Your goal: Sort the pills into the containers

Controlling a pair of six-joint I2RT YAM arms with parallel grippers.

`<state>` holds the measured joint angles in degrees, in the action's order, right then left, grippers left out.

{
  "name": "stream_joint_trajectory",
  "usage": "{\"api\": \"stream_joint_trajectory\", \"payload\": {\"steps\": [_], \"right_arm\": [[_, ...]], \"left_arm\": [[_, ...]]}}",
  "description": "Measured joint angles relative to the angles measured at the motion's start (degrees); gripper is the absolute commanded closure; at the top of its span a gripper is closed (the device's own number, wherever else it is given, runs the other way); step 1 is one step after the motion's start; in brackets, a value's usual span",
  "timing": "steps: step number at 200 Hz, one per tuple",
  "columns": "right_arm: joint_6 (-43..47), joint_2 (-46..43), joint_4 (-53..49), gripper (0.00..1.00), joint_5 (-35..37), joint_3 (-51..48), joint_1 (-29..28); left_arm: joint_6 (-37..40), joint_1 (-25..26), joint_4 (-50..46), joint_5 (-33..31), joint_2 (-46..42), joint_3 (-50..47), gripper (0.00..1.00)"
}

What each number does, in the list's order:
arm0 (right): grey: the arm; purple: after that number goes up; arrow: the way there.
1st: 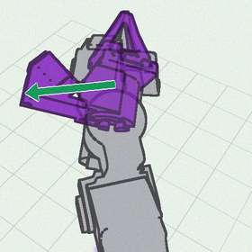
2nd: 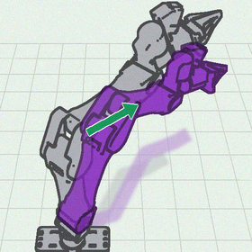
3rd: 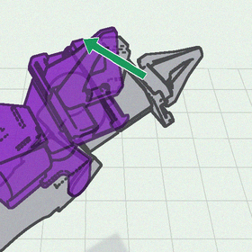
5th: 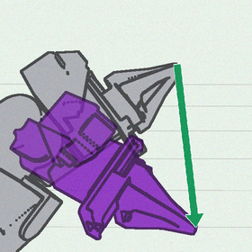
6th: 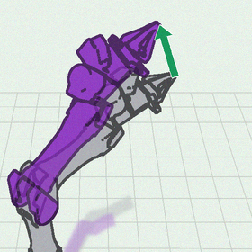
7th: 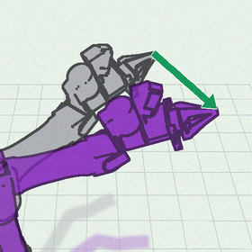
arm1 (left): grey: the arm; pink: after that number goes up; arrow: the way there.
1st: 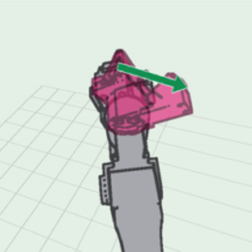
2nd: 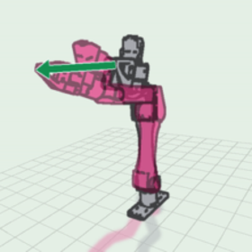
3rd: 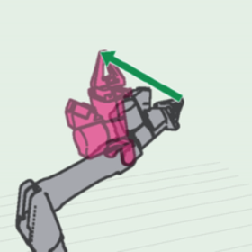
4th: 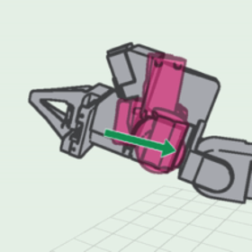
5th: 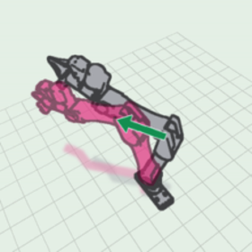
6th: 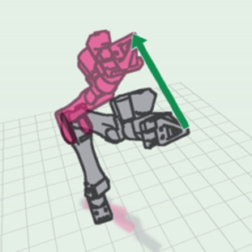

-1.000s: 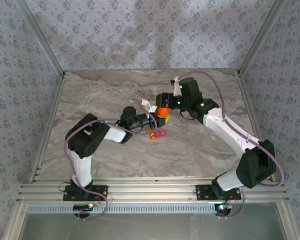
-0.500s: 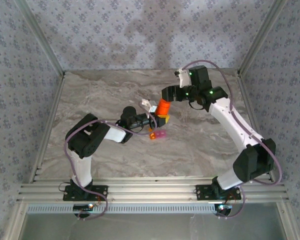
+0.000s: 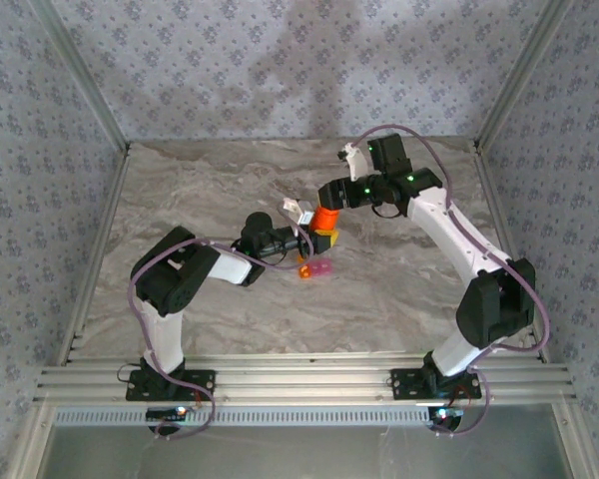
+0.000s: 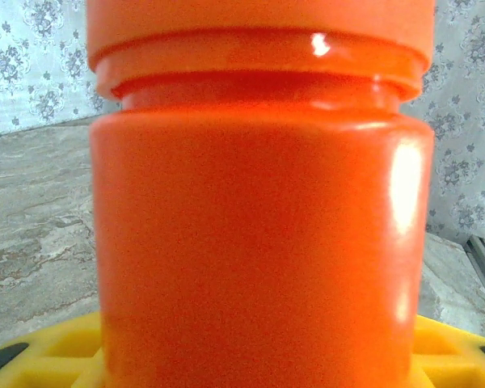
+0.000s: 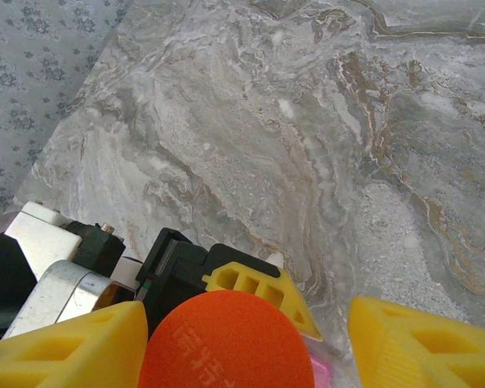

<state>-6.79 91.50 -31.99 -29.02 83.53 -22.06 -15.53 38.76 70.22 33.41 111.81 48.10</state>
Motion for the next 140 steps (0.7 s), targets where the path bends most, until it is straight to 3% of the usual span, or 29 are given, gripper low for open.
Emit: {"api": "stream_joint_trajectory", "payload": {"steps": [45, 140], "right_arm": [[0.0, 0.1, 0.0, 0.33, -0.4, 0.0, -0.4], [-0.1, 0.1, 0.5, 0.49, -0.7, -0.6, -0.8]], "left_arm": [[0.0, 0.0, 0.0, 0.0, 0.0, 0.0, 1.00], [0.0, 0.0, -0.4, 0.0, 0.0, 0.0, 1.00]]}}
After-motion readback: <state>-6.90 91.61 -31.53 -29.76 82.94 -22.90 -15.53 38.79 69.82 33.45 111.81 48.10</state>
